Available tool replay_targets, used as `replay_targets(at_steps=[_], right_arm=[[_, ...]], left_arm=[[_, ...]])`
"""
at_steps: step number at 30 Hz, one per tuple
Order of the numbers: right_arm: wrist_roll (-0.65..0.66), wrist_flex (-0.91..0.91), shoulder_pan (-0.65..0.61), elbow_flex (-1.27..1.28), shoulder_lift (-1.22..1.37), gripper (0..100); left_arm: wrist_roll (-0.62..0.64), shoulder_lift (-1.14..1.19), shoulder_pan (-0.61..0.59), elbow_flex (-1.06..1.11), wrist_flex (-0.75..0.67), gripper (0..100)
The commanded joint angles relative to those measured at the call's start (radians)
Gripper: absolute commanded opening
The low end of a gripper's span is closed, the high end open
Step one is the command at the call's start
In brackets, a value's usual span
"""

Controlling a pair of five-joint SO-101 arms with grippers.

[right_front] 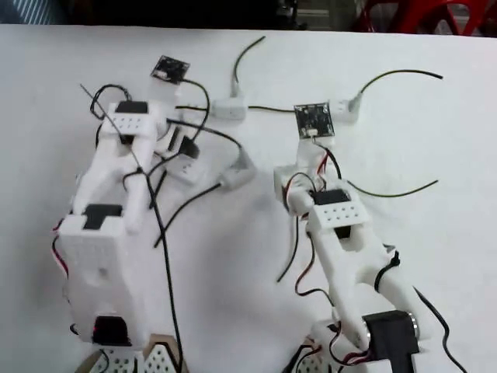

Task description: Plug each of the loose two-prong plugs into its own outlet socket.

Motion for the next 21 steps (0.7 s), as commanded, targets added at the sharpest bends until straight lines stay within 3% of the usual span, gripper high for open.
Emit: replay_targets(at_steps=[1, 8, 17, 21], right_arm=[[-0.009, -0.007, 0.012, -0.006, -0.054, 1.9], [-0.009, -0.007, 0.012, -0.006, -0.051, 1.9], [-0.005, -0.007, 0.012, -0.006, -0.050, 1.9], [-0.003, -0.007, 0.012, -0.006, -0.051, 1.9]], left_arm=[[-0.015, 0.137, 0.015, -0.249, 0.101, 28], [-0.015, 0.312, 0.019, -0.552, 0.348, 19], [-0.015, 0.404, 0.018, -0.868, 0.669, 17], [-0.015, 0.404, 0.022, -0.942, 0.744, 8]])
